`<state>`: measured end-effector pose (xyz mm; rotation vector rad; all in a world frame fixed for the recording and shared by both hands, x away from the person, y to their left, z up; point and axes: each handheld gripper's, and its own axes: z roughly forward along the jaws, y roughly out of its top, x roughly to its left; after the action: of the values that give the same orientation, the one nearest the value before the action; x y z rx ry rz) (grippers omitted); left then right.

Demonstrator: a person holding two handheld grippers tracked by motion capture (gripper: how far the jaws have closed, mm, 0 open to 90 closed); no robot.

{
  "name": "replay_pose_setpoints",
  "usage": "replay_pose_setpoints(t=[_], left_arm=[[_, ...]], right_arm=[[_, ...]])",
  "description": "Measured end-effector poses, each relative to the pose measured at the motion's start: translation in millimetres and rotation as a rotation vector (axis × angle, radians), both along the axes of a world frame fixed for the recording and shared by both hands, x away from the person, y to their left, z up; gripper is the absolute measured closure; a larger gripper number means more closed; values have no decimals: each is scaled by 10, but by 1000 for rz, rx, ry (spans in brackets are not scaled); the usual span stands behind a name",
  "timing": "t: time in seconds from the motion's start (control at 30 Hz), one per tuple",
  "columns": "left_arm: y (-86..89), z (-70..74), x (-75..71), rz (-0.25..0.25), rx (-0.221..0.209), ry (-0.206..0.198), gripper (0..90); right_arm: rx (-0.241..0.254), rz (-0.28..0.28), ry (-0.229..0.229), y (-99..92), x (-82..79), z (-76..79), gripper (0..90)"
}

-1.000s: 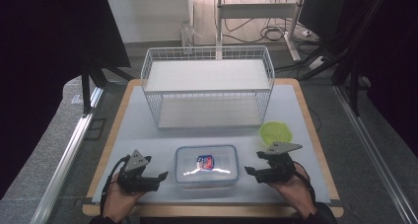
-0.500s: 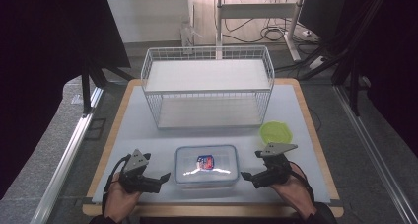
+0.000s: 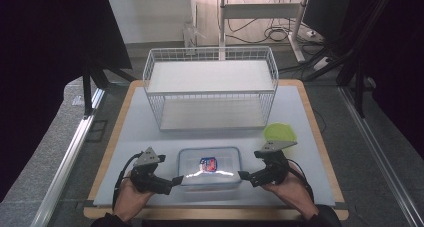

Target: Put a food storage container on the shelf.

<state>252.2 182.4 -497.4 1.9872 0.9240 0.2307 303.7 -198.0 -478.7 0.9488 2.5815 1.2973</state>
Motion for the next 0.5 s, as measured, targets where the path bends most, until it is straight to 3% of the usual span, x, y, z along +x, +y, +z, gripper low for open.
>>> replay_pose_setpoints(t=[0.03, 0.2, 0.23, 0.27, 0.37, 0.4, 0.43, 0.5], left_arm=[[-40, -21, 54, -15, -19, 32, 5], [-92, -89, 147, -27, -28, 92, 1], [-105, -132, 197, -44, -45, 128, 0], [-105, -132, 197, -44, -45, 128, 0], [-123, -195, 290, -90, -104, 202, 0], [-123, -195, 290, -90, -104, 202, 0], [-126, -224, 326, -119, -121, 233, 0], [-107, -264, 363, -122, -151, 276, 0]], right_arm=[[-2, 11, 33, 35, 22, -4, 13], [4, 42, 93, 124, 78, -55, 16], [9, 54, 130, 176, 110, -81, 16], [9, 54, 130, 176, 110, -81, 16], [-6, 77, 183, 288, 158, -150, 15], [-6, 77, 183, 288, 158, -150, 15], [10, 82, 209, 306, 172, -172, 15], [36, 74, 272, 334, 209, -219, 8]])
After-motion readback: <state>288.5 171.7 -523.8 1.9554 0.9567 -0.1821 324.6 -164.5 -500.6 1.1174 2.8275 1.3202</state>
